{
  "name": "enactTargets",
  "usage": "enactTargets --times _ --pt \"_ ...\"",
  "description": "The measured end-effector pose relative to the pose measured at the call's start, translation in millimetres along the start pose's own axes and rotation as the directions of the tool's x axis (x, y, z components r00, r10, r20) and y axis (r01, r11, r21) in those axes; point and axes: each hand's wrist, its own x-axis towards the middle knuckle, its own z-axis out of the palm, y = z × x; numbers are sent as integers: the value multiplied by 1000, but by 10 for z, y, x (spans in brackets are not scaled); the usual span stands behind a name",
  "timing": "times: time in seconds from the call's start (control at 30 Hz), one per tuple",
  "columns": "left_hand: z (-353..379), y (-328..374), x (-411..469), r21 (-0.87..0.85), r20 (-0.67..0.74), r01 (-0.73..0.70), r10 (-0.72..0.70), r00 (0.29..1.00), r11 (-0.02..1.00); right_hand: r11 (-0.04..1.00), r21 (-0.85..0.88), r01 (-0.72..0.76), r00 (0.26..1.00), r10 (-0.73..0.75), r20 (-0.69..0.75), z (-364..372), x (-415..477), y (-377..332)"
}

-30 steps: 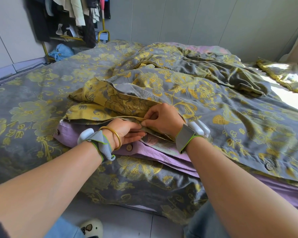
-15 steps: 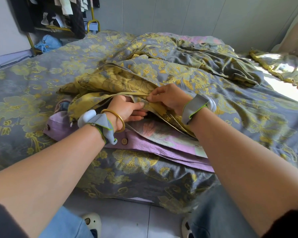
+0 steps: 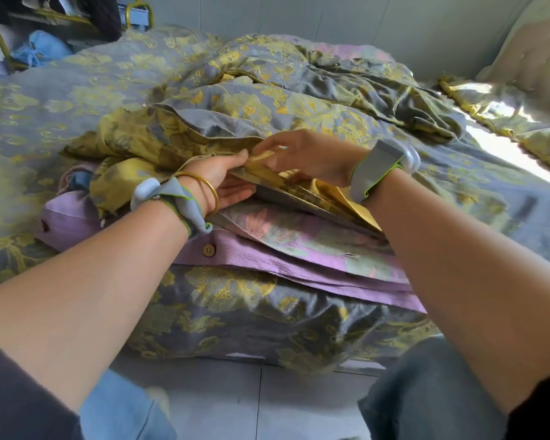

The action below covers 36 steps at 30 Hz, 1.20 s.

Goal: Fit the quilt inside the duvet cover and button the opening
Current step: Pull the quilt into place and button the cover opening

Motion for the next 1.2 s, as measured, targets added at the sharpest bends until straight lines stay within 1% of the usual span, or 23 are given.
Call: enactTargets --times 0.07,0.17,0.27,0.33,0.37,0.47,0.5,0.53,0.6,0.67,0.7,0.73,0.8,0.87,0.9,0.97,1.03,1.1,1.13,1.17,1.2 --pt "50 -31 21 16 -40 13 -13 999 1000 1000 -15 -20 999 20 39 46 -6 24" --pt "55 -34 47 51 -71 38 -34 997 998 998 33 -52 992 48 114 37 -40 42" --pt "5 13 59 72 -89 53 -47 995 996 997 -50 -65 987 72 144 -57 -111 21" --pt "-16 28 51 100 -92 59 -50 995 993 984 -176 -31 994 49 102 -36 -155 28" --pt "-33 25 35 126 -96 61 -49 994 990 977 -213 -2 997 19 79 41 -176 16" --pt "-95 18 -34 237 -87 77 -58 995 969 932 -345 110 990 -135 -50 356 -171 34" --pt "-129 22 -62 246 -70 84 -68 995 966 918 -373 133 979 -180 -94 462 -157 38" --pt "-168 31 -85 225 -44 92 -84 995 970 916 -379 133 969 -201 -144 538 -140 29" --pt "-248 57 -131 99 11 115 -116 993 989 939 -324 116 947 -204 -249 614 -94 28" --pt "-302 78 -178 -7 33 127 -127 991 992 945 -301 126 948 -204 -244 629 -62 54" --pt "-314 58 -185 -10 31 132 -132 991 991 941 -309 137 955 -209 -213 638 -55 76" --pt "-312 45 -207 27 14 122 -123 992 992 939 -315 137 960 -204 -191 629 -67 75" --pt "-282 -4 -224 203 -48 78 -70 996 976 927 -341 156 961 -222 -162 605 -105 76" --pt "-260 -41 -215 360 -104 12 27 994 933 918 -357 172 960 -238 -150 589 -145 92" --pt "-262 -48 -207 398 -113 -13 63 992 917 912 -367 183 957 -251 -148 586 -161 99" --pt "-280 -47 -229 416 -106 -15 65 992 909 910 -367 194 953 -264 -150 590 -180 112" --pt "-311 -39 -253 353 -117 8 35 993 936 916 -347 200 954 -263 -146 613 -197 115" --pt "-350 -19 -247 213 -194 -5 47 980 977 914 -341 221 955 -274 -117 621 -197 128" --pt "-366 -7 -245 138 -249 -36 70 966 990 909 -340 241 951 -292 -104 626 -205 116" --pt "-370 -10 -224 79 -304 -75 96 948 994 900 -347 263 937 -325 -132 623 -212 114" --pt "-381 -5 -210 36 -367 -111 117 923 993 884 -371 286 902 -379 -206 622 -213 91"
